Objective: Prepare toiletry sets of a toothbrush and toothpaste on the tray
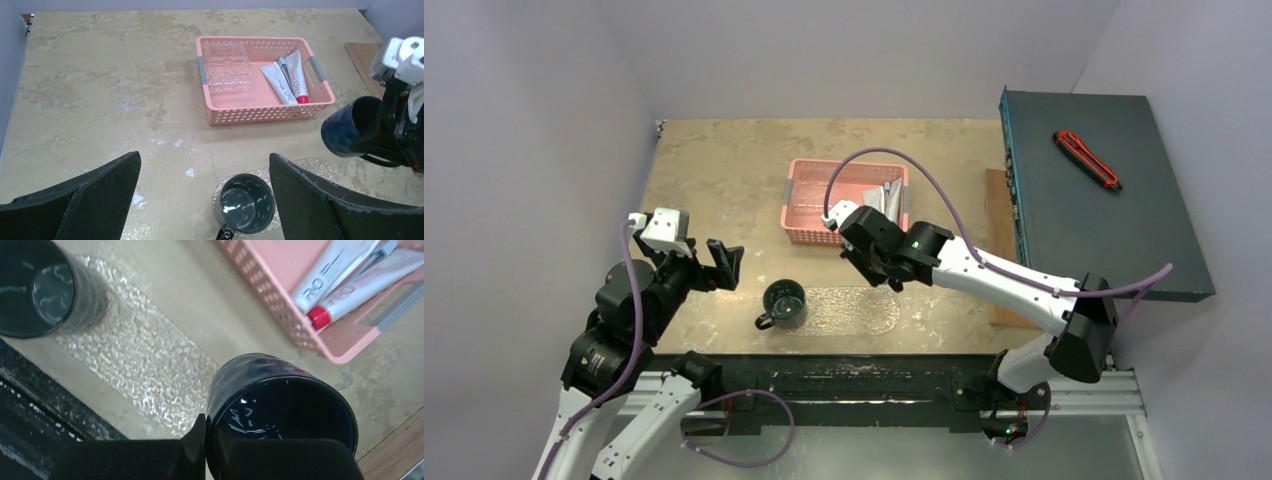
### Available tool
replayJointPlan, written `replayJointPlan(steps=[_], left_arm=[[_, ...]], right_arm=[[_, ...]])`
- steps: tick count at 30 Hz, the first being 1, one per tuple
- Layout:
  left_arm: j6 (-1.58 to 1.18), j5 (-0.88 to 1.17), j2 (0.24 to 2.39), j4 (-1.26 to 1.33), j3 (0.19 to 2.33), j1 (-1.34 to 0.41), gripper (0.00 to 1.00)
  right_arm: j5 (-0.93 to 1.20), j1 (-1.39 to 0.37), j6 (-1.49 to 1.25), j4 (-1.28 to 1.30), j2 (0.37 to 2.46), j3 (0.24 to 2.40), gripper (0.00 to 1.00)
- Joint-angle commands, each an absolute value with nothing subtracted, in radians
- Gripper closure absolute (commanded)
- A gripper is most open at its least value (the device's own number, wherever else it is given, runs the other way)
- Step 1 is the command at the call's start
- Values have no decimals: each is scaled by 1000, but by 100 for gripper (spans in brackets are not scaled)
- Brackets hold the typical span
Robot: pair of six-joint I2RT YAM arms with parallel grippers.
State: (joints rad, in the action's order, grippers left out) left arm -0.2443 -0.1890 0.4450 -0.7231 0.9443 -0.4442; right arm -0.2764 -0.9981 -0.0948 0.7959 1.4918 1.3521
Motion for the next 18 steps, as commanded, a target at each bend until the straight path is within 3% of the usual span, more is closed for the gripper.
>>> replayJointPlan(steps=[1,18], left_arm=[[-253,-178,437,-696,965,-436,0],[-252,-174,440,-696,967,-437,0]], right_arm=[[-252,-1021,-180,758,1417,1269,100],[-164,-1033,-284,601,1403,1078,100]])
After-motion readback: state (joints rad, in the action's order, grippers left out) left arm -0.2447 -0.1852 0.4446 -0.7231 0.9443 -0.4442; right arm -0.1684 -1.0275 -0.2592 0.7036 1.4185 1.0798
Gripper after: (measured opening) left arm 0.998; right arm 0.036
